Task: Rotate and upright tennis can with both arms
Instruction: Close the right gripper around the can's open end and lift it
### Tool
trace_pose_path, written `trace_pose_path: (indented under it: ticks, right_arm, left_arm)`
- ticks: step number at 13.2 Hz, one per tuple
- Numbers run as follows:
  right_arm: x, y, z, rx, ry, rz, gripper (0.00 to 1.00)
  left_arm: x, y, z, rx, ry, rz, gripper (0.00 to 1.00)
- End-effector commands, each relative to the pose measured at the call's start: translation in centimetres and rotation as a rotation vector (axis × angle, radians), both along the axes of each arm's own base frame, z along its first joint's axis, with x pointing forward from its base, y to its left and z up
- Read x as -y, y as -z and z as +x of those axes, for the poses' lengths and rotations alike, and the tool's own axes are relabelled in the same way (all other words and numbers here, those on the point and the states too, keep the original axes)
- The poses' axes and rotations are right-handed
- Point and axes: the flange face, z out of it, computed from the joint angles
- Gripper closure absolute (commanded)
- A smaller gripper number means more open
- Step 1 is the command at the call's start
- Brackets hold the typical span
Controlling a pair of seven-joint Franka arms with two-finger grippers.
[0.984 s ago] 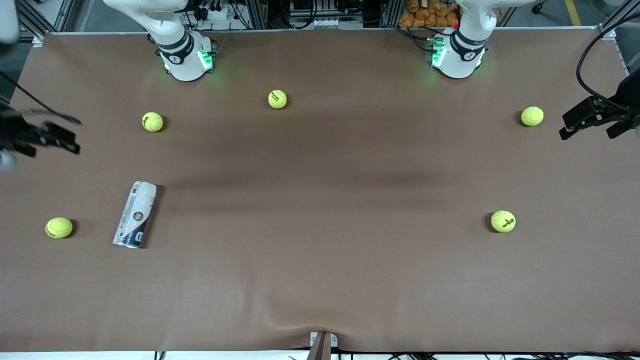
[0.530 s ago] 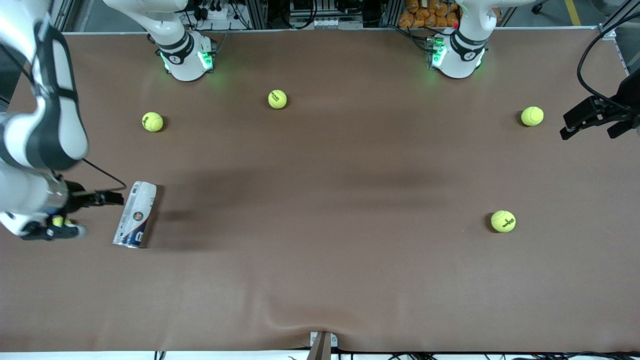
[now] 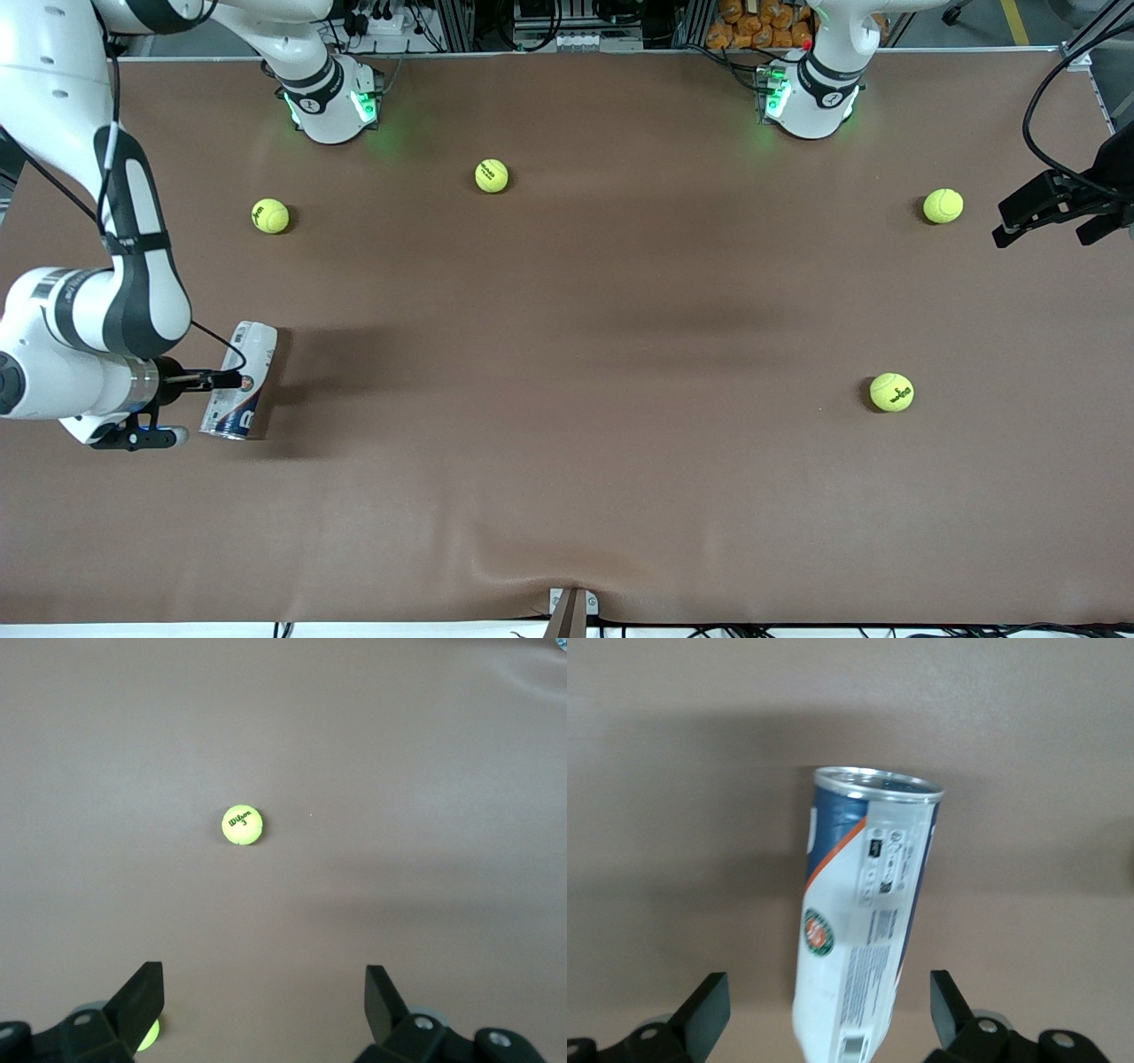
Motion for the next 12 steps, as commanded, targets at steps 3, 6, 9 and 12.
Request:
trace_pose_path:
  ticks: [3, 6, 9, 12]
  right_arm:
    - [1.1, 3.8, -0.7, -0.02, 0.003, 0.004, 0.0]
    - [1.1, 7.3, -2.1, -0.086, 0.014, 0.019, 0.0]
    - [1.1, 9.7, -2.7, -0.114, 0.014, 0.022, 0.0]
    - [1.5, 12.1, -2.9, -0.112, -0.021, 0.035, 0.0]
  left_arm:
    - [-0.4, -0.4, -0.5, -0.003, 0.0, 0.009, 0.0]
    - [-0.5, -0.4, -0.5, -0.003, -0.003, 0.009, 0.0]
    - [-0.5, -0.4, -0.5, -0.003, -0.003, 0.008, 0.0]
    - [-0.5, -0.4, -0.5, -0.004, -0.004, 0.009, 0.0]
